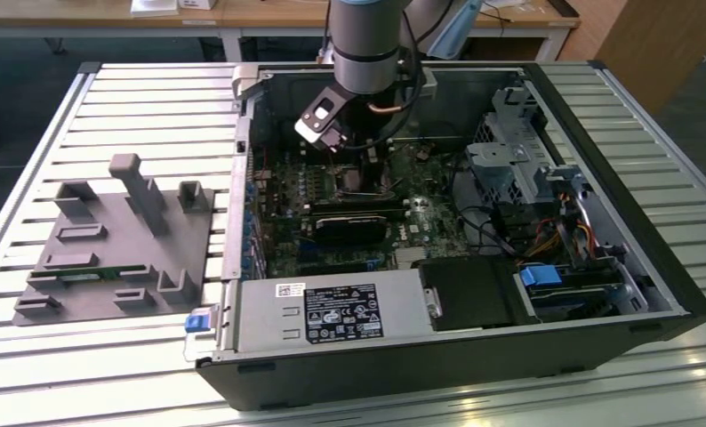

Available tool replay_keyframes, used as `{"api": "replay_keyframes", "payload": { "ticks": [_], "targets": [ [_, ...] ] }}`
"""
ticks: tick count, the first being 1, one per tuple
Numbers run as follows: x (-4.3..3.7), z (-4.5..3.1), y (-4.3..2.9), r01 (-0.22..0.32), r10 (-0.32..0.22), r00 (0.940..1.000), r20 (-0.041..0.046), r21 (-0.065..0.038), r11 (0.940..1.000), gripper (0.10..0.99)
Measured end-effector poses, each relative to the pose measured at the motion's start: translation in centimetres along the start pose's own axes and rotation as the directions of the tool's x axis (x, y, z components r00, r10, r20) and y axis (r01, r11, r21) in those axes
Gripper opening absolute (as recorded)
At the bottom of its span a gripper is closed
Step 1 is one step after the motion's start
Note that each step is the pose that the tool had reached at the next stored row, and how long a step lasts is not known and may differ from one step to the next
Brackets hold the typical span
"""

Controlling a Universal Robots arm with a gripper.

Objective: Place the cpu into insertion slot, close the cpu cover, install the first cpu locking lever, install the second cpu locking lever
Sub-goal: 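Place the cpu into insertion slot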

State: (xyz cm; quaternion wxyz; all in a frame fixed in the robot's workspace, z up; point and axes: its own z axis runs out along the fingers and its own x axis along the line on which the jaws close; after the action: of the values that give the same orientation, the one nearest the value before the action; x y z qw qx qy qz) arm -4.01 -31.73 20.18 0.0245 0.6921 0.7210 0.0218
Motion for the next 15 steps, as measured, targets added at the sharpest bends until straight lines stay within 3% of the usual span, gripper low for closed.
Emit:
{"api": "replay_keyframes", "payload": {
  "ticks": [1, 3, 4, 9, 10, 12, 15],
  "targets": [
    [0.00, -0.08, 0.01, 0.000, 0.000, 1.0000, 0.0000, 0.001, 1.0000, 0.596],
    [0.00, -0.23, 0.03, 0.000, 0.000, 1.0000, -0.0001, 0.002, 1.0000, 0.478],
    [0.00, -0.30, 0.04, 0.000, 0.000, 1.0000, 0.0000, 0.002, 1.0000, 0.478],
    [0.00, -0.51, 0.08, 0.000, 0.000, 1.0000, -0.0003, 0.005, 1.0000, 0.243],
    [-0.01, -0.54, 0.08, 0.000, 0.000, 1.0000, -0.0002, 0.005, 1.0000, 0.243],
    [0.00, -0.59, 0.09, 0.000, 0.000, 1.0000, -0.0003, 0.005, 1.0000, 0.125],
    [0.00, -0.64, 0.09, 0.000, 0.000, 1.0000, -0.0004, 0.005, 1.0000, 0.106]
  ]
}}
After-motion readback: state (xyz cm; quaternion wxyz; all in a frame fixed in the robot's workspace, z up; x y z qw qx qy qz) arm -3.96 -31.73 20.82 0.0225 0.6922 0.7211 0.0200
